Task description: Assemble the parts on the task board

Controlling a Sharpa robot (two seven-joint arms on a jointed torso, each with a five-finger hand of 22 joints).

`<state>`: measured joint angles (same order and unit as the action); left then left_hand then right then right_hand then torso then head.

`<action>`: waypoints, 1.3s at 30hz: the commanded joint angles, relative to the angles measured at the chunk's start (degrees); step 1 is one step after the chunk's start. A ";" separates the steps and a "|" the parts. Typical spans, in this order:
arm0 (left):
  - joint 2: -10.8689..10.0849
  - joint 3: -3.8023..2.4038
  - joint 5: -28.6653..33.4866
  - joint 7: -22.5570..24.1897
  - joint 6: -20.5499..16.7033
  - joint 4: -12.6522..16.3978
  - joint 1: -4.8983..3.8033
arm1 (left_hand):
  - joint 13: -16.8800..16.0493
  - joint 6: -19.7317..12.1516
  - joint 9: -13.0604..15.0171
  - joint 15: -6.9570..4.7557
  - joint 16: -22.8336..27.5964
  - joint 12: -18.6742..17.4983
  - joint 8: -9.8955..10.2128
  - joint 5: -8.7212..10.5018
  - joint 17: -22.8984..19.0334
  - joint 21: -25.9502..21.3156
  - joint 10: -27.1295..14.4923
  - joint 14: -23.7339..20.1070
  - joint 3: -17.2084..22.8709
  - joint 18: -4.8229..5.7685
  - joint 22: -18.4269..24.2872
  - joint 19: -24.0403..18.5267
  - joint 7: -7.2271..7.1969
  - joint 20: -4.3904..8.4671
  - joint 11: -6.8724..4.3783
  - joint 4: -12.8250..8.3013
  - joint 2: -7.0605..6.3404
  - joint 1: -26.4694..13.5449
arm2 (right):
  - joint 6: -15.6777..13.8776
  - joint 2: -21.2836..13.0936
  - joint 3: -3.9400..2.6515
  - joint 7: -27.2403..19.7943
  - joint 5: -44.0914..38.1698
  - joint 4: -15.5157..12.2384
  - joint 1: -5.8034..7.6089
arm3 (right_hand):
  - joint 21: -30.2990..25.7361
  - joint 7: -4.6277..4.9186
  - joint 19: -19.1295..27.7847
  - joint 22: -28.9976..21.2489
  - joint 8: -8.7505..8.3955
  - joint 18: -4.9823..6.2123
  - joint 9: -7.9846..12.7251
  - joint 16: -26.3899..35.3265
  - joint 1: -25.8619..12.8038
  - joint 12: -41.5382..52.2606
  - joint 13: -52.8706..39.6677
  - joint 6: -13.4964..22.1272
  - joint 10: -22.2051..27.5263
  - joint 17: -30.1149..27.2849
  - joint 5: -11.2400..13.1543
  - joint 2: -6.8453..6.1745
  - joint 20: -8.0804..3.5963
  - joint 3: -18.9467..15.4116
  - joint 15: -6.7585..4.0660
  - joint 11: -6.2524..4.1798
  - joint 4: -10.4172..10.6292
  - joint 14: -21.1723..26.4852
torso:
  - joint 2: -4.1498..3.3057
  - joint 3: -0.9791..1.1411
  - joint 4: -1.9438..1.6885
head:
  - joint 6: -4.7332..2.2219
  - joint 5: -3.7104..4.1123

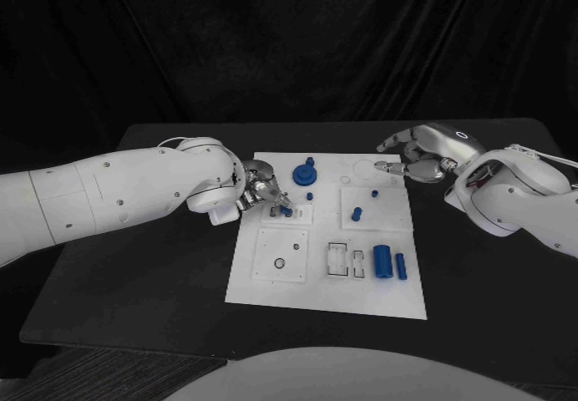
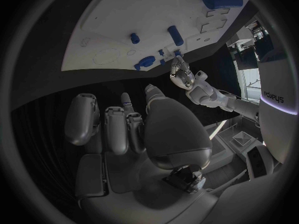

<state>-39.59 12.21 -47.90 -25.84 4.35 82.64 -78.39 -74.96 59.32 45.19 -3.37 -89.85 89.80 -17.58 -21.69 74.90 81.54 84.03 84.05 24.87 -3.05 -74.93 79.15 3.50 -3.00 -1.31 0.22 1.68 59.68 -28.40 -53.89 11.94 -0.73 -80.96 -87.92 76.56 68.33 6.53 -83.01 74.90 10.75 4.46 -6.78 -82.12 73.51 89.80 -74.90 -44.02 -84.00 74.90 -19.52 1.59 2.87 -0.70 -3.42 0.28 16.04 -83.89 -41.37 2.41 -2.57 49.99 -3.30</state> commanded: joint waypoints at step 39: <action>0.64 -0.04 0.46 0.27 2.49 -1.02 0.57 | -15.04 -1.30 0.66 0.23 -0.15 0.20 0.47 0.23 15.10 -1.04 5.97 5.95 3.00 -0.60 -4.48 -1.45 -0.47 -0.21 0.49 -2.02 0.37 0.69 | 0.61 0.10 -0.04 0.00 0.28 0.09 -0.37 | -0.62 0.12 0.21 8.90 0.04 0.11 0.08 0.50 0.83 0.20 -15.10 -0.56 -6.00 7.29 -0.42 0.11 0.18 0.11 0.30 0.53 -0.37 -4.25 | -0.03 0.05 0.03 | 0.01 -0.37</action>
<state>-39.13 12.11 -47.82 -25.89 5.88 81.56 -78.08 -74.96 58.71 45.79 -3.37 -89.85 89.80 -17.35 -21.53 74.90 80.73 84.03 84.05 25.18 -3.06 -74.91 78.11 3.50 -3.20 -1.31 0.53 1.92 59.93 -28.10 -53.77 11.94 -0.85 -80.65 -87.78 76.33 68.08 6.74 -83.01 74.92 10.76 4.46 -6.79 -81.86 73.74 89.80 -74.90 -44.23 -84.00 74.90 -19.73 1.81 2.87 -0.70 -3.42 0.28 16.04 -83.89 -41.33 2.41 -2.54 49.99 -3.65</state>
